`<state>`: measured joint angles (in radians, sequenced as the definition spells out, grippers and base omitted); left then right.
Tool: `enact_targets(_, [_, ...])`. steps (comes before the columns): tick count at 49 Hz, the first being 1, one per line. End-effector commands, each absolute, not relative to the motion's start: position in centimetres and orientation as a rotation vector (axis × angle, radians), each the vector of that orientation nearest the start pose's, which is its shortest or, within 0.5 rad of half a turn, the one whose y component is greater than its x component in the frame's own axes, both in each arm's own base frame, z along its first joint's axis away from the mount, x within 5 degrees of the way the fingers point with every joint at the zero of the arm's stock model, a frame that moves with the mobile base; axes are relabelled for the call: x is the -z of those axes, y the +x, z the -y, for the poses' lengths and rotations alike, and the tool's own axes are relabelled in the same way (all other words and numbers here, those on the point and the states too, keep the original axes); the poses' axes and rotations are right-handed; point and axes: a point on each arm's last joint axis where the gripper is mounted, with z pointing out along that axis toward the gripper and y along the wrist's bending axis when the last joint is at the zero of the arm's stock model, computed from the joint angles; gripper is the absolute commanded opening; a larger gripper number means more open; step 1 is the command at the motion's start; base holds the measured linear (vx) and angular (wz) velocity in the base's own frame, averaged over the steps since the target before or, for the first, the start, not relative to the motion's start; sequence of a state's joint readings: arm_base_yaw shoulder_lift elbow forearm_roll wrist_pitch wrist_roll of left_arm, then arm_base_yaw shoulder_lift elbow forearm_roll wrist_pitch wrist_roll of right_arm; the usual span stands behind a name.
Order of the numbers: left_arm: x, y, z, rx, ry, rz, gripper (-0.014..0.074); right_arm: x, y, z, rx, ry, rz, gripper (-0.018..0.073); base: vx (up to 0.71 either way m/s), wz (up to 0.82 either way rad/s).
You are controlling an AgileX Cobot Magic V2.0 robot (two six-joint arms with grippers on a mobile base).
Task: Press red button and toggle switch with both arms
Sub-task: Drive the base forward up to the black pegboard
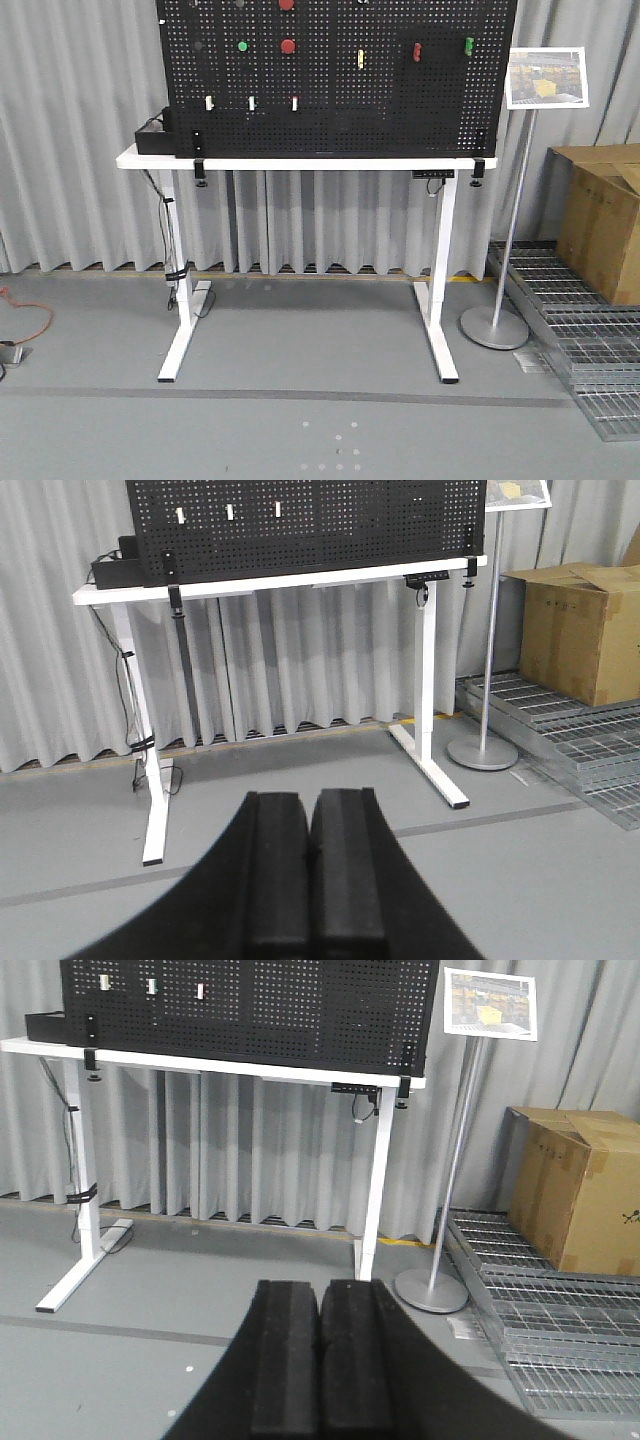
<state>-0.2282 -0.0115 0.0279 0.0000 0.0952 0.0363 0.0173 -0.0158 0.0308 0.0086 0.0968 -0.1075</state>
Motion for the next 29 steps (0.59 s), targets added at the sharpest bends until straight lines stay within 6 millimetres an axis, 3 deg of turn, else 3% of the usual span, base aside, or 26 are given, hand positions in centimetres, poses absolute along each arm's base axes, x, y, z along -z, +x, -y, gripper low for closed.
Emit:
enact_targets(1, [-19.28, 5.53, 1.29, 0.163, 0.195, -1.519, 0.0002, -19.90, 5.61, -0.10, 0.071, -0.094, -1.512, -0.0003, 0.21, -0.08])
enact_targets(29, [-19.28, 5.53, 1.29, 0.163, 0.195, -1.519, 0.0002, -19.90, 5.61, -0.10, 0.069, -0.092, -1.512, -0.0003, 0.32, -0.03])
